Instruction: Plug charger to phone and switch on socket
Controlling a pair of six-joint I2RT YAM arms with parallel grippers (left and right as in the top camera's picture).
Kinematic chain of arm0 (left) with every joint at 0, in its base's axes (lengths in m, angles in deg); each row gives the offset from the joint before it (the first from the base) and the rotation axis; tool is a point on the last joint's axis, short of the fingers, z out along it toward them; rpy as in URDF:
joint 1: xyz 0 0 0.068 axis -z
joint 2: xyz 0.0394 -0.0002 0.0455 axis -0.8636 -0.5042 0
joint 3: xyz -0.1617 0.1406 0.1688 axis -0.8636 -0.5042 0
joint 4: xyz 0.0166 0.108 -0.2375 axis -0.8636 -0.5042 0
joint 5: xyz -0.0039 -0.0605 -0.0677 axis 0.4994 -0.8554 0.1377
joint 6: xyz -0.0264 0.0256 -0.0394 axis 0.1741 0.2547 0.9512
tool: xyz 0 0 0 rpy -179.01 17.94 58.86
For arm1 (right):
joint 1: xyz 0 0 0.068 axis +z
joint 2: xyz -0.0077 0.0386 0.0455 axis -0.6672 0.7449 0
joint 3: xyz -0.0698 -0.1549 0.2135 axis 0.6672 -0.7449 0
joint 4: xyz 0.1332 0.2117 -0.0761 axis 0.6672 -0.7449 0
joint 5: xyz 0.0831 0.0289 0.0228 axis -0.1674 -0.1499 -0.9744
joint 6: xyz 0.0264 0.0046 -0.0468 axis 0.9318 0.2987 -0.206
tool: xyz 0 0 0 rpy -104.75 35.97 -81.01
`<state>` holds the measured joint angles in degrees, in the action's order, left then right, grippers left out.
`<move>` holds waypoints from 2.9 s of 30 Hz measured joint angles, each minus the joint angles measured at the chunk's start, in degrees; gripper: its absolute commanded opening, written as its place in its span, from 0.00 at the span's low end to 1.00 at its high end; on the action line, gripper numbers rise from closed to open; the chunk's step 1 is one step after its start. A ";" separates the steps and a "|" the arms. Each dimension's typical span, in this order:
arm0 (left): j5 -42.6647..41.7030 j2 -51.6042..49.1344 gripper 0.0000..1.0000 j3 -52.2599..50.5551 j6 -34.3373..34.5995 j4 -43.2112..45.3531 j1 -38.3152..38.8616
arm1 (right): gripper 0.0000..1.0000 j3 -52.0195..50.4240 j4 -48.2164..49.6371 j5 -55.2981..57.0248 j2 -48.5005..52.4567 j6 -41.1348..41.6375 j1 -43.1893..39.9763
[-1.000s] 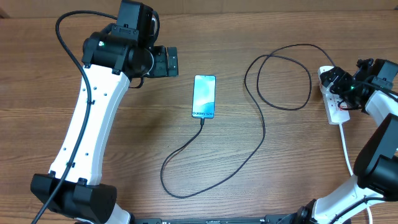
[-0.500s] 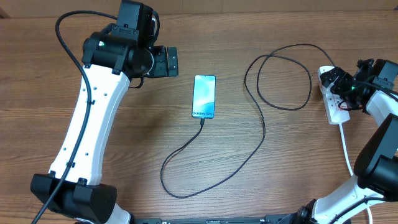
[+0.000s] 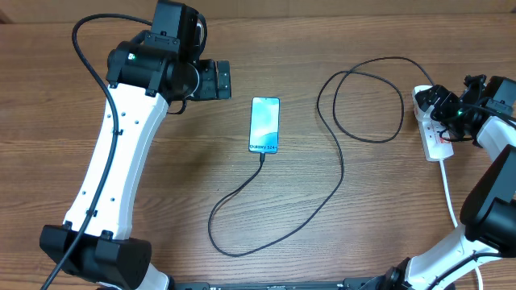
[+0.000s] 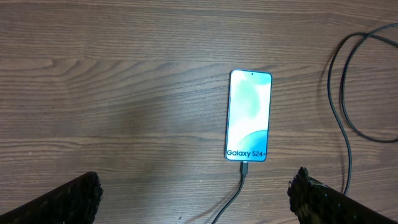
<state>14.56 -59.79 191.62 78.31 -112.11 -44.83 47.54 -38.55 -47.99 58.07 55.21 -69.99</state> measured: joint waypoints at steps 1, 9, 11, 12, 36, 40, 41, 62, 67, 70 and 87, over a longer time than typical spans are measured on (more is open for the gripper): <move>0.00 0.00 1.00 0.00 0.00 0.00 0.00 | 1.00 0.02 -0.13 -0.09 0.00 -0.09 0.00; 0.00 0.00 1.00 0.00 0.00 0.00 0.00 | 1.00 0.33 -0.92 -0.94 0.00 -0.11 0.00; 0.00 0.00 1.00 0.00 0.00 0.00 0.00 | 1.00 0.33 -0.85 -1.03 0.00 -0.15 0.00; 0.00 0.00 1.00 0.00 0.00 0.00 0.00 | 1.00 0.33 -0.72 -1.01 0.00 -0.11 0.00; 0.00 0.00 1.00 0.00 0.00 0.00 0.00 | 1.00 4.31 -6.58 3.56 1.07 0.44 0.85; 0.00 0.00 1.00 0.00 0.00 0.00 0.02 | 1.00 4.83 -8.92 5.18 1.07 0.39 0.70; 0.00 0.00 1.00 0.00 0.00 0.00 0.00 | 1.00 4.83 -9.01 5.33 1.07 0.35 0.70; 0.00 0.00 1.00 0.00 0.00 0.00 0.00 | 1.00 4.90 -8.37 3.98 1.14 -1.57 0.70; 0.00 0.00 1.00 0.00 0.00 0.00 0.00 | 1.00 4.98 -9.14 2.32 1.14 -2.14 0.37; 0.00 0.00 1.00 0.00 0.00 0.00 0.00 | 1.00 5.16 -9.44 2.08 1.14 -2.34 0.37; 0.00 0.00 1.00 0.00 0.00 0.00 0.00 | 1.00 5.38 -10.14 -0.24 1.14 -2.64 0.39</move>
<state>14.56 -59.79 191.62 78.31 -112.11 -44.83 52.92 -48.69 -48.23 59.21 52.56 -69.60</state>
